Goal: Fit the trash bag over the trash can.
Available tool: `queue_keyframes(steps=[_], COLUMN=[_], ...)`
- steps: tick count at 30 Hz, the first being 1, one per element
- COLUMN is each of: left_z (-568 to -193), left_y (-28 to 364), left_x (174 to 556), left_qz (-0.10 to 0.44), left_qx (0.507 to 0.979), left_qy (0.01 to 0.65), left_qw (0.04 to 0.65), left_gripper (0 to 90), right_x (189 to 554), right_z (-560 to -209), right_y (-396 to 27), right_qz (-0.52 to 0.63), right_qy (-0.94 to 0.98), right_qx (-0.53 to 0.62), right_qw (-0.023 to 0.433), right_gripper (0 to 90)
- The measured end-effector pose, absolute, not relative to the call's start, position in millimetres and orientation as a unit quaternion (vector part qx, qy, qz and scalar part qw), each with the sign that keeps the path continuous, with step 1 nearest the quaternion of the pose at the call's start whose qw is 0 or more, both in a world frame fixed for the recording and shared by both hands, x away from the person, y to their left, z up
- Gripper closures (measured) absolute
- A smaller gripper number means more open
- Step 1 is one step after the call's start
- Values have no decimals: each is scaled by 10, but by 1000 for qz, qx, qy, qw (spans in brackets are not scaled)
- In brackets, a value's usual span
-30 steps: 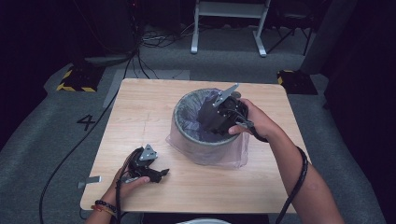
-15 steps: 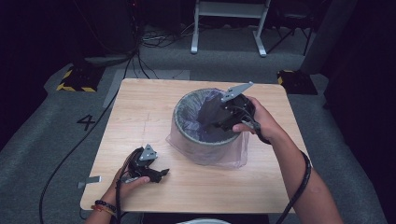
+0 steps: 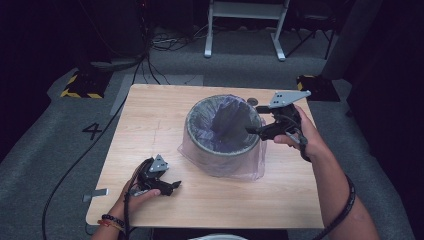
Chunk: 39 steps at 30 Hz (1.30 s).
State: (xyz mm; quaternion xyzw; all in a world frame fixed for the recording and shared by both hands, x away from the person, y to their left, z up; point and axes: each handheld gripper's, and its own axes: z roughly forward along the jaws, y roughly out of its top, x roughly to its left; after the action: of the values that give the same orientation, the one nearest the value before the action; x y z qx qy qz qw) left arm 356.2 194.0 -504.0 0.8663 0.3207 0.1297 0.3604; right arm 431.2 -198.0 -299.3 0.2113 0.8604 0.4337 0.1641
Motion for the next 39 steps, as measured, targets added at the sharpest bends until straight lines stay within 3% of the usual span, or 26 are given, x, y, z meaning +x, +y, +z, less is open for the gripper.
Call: queue_keyframes(steps=[24,31,39], left_z=[-5041,-5040,-5041], left_y=[1940,1940,1934], left_x=[3563,3563,3567], left_qz=[129,129,128], left_qx=[866,867,867], left_qy=[320,320,320], left_qw=[361,360,361], left_gripper=[124,124,118], right_x=[4054,3917,3698], right_z=[-3330,-3768,-4491], right_y=[-2439,-2559,-2843], right_qz=[403,371,349], right_qy=[868,877,879], right_qx=[223,235,274], right_qw=[184,196,177], right_gripper=[187,178,177])
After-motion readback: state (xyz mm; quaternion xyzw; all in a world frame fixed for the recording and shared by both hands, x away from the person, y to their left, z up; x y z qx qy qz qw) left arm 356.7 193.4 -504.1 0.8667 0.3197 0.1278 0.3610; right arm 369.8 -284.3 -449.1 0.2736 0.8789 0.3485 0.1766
